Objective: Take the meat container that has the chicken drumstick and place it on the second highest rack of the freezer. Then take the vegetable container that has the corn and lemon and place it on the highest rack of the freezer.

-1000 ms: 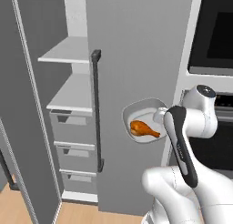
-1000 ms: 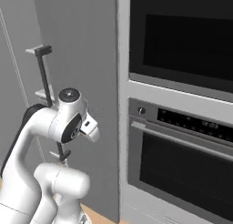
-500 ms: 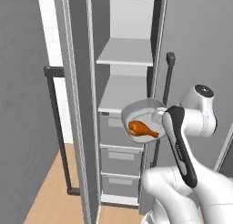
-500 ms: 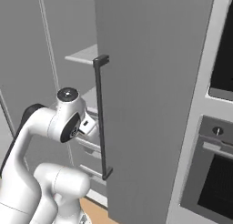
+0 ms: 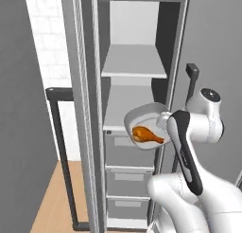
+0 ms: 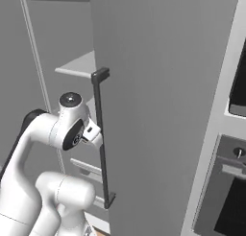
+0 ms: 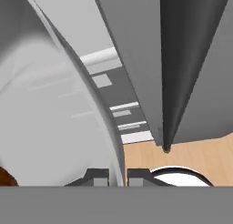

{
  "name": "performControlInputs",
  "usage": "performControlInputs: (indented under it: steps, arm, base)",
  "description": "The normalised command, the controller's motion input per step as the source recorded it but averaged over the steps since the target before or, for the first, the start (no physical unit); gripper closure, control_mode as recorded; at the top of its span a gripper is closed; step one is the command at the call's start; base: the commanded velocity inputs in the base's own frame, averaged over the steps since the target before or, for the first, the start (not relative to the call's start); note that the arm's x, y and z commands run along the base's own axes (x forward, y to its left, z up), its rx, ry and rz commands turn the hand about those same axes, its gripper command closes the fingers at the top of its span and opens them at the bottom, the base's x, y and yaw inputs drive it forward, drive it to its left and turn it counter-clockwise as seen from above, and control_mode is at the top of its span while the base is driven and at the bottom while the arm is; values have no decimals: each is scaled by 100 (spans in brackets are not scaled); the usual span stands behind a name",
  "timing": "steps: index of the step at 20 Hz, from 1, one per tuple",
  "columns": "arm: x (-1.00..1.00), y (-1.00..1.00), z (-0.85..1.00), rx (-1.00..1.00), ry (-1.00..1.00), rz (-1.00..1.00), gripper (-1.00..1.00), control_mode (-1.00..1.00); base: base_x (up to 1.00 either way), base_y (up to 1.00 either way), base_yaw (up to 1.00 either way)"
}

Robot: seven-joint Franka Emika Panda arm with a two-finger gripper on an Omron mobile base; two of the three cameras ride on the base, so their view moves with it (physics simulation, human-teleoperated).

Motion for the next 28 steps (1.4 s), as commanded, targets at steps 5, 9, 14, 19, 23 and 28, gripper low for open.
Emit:
performControlInputs:
  steps: [5,9,14,19,23,28]
  arm:
    - [0,0,0,0,0,0,100,100]
    - [0,0,0,0,0,0,100,100]
    - [35,-2,-1,3,-1,-35,100,-100]
    - [36,0,-4,15,-12,-27,100,-100]
    - [86,0,-11,14,0,-3,100,-100]
    - [66,2,-35,0,4,-9,100,-100]
  base:
    - [-1,88,-22]
    - [38,5,-13]
    - [0,0,0]
    - [0,0,0]
    - [0,0,0]
    - [0,0,0]
